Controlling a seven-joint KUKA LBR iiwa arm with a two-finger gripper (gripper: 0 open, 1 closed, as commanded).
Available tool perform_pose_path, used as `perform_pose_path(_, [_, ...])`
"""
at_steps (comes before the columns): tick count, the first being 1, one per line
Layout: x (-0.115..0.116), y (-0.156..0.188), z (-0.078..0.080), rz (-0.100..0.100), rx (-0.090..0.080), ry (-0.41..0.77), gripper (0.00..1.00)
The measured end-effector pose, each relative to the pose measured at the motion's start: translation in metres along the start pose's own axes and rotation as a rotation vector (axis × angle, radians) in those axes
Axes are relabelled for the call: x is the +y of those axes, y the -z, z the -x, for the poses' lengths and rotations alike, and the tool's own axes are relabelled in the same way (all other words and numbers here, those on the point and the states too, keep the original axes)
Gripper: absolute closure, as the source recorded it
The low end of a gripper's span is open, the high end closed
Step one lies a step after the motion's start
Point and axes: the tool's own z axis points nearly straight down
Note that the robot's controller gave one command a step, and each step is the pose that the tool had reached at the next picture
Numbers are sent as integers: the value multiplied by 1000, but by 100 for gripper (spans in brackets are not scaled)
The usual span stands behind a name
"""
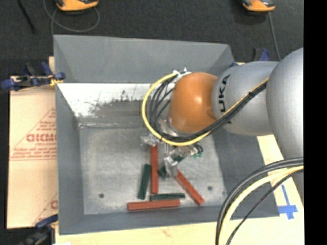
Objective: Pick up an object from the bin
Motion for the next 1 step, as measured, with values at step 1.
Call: perform_pose_path(1, [-1, 1, 1, -1, -2, -6, 0])
